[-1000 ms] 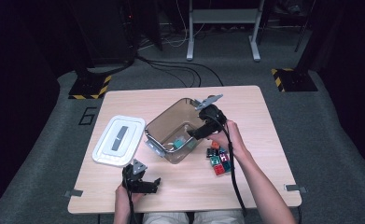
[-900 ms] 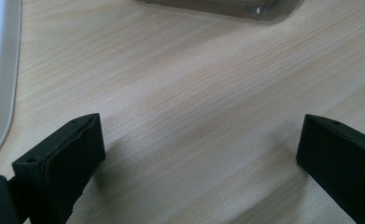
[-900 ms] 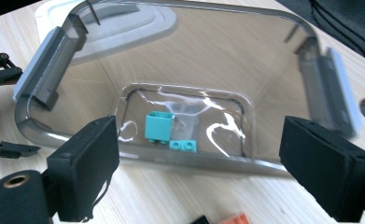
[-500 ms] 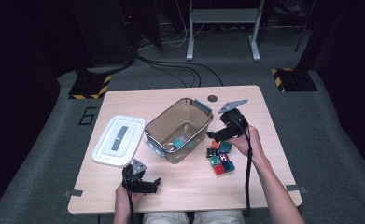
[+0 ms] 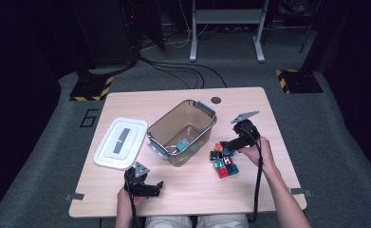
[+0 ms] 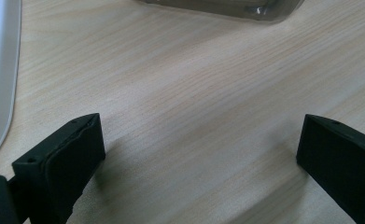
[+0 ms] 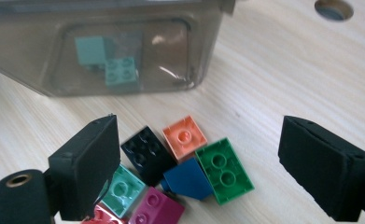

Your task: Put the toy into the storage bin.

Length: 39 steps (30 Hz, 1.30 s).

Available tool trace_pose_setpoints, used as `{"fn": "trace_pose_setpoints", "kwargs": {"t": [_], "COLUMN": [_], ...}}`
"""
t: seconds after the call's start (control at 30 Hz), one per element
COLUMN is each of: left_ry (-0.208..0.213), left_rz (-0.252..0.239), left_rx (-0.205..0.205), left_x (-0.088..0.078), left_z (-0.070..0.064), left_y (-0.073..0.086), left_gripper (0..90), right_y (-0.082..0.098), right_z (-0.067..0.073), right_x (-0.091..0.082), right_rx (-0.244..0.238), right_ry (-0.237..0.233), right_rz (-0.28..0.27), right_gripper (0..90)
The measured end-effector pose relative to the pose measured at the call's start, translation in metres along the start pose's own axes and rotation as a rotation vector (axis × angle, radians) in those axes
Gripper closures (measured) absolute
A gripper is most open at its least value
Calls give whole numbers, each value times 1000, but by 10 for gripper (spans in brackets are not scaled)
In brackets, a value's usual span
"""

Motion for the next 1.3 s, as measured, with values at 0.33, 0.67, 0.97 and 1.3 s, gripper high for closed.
{"fn": "trace_pose_setpoints", "kwargs": {"t": [0.33, 0.67, 0.97, 1.3], "left_ry": [2, 1, 1, 0], "left_rz": [2, 1, 1, 1], "left_rx": [1, 0, 1, 2], "left_x": [0, 0, 0, 0], "left_z": [0, 0, 0, 0], "left_y": [0, 0, 0, 0], "left_gripper": [7, 8, 8, 7], "right_y": [20, 29, 34, 38], "right_z": [-9, -10, -17, -19], "right_x": [24, 46, 51, 52], "right_rx": [44, 59, 110, 115], "right_ry": [12, 28, 38, 35], "right_rz": [60, 114, 134, 134], "right_gripper": [131, 142, 195, 250]}}
Point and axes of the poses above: each handheld gripper's, and its own axes: x roughly forward along the jaws, y roughly out of its underside, z roughly to its left, the point moved 1 cm from there along x, roughly forward along the jaws, and after that the axes turned 5 degrees about x, right-handed, at the moved point
